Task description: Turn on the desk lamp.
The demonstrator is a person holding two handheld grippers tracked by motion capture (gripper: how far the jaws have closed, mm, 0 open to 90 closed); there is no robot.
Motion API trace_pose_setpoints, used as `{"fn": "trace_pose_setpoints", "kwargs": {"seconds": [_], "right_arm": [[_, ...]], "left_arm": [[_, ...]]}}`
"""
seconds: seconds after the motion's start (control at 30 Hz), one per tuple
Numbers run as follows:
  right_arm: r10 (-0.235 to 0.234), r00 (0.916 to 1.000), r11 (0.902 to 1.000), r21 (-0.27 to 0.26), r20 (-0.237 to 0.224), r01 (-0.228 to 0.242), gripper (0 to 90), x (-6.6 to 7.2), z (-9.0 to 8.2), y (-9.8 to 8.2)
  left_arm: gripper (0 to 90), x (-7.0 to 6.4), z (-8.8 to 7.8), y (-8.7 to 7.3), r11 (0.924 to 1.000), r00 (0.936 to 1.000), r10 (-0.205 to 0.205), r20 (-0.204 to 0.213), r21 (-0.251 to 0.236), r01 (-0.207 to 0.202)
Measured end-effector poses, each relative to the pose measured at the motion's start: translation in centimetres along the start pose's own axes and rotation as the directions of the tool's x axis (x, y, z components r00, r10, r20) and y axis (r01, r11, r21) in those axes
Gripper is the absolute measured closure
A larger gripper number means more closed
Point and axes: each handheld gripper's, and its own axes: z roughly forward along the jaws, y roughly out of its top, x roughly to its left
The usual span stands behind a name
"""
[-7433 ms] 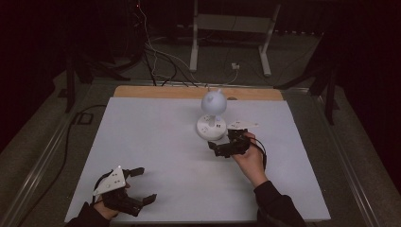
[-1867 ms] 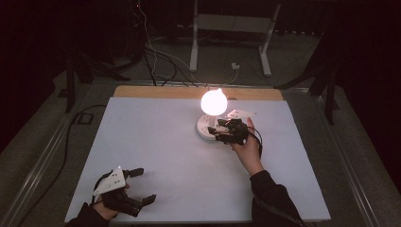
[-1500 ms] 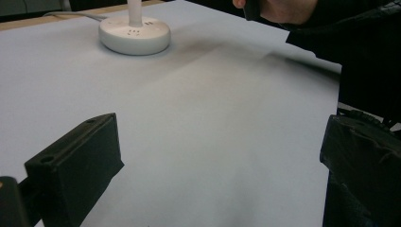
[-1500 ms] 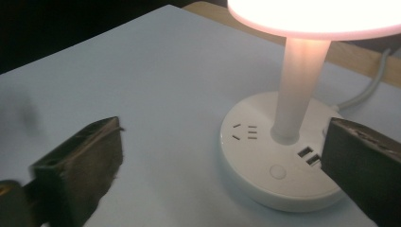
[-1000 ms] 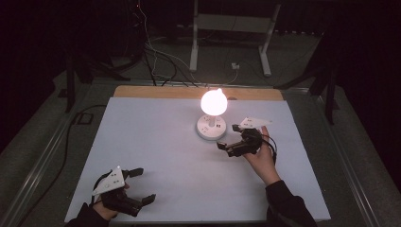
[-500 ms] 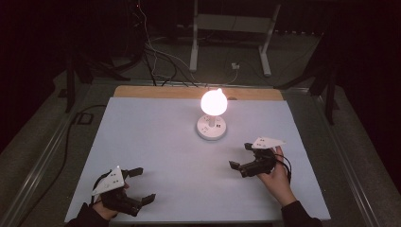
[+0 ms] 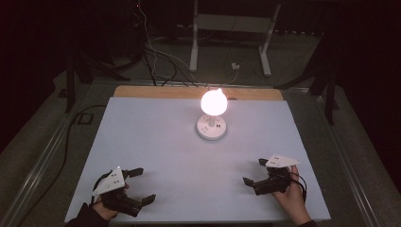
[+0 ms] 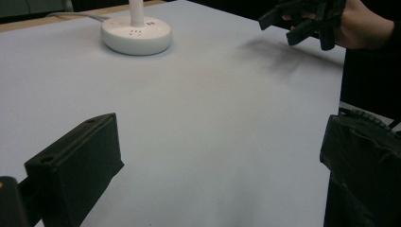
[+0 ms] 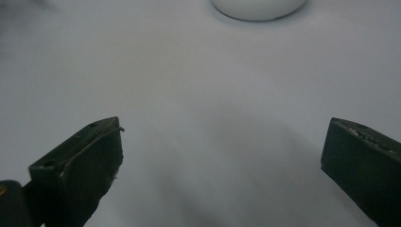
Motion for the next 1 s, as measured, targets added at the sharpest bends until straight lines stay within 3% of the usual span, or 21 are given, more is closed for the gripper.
{"fn": "trace_pose_setpoints", "kwargs": {"seconds": [0.27,0.4,0.63,0.83,1.0], "right_arm": [[0.045,0.9981,0.9987,0.021,0.042,-0.046,0.0,-0.4,-1.5,-2.1],[0.044,0.9972,0.9969,0.062,0.06,-0.048,0.0,-0.6,-2.0,-3.0],[0.046,0.9954,0.9965,0.065,0.084,-0.052,0.0,-0.5,-3.2,-3.8],[0.046,0.996,0.9978,0.045,0.077,-0.05,0.0,-0.4,-3.4,-3.8],[0.066,0.9969,0.9943,0.082,0.044,-0.069,0.0,-0.4,-3.0,-3.8]], "left_arm": [[0.3,0.0,0.0,0.0,1.0,1.0,0.001,0.0,0.002,-0.001],[0.3,0.1,0.0,0.0,1.0,1.0,-0.002,-0.001,0.0,0.002],[0.3,0.1,0.0,-0.1,1.0,1.0,-0.002,-0.002,0.004,0.002],[0.3,0.1,0.1,-0.1,1.0,1.0,-0.003,-0.002,0.008,0.003],[0.3,0.2,0.1,-0.1,1.0,1.0,-0.006,-0.002,0.005,0.006]]}}
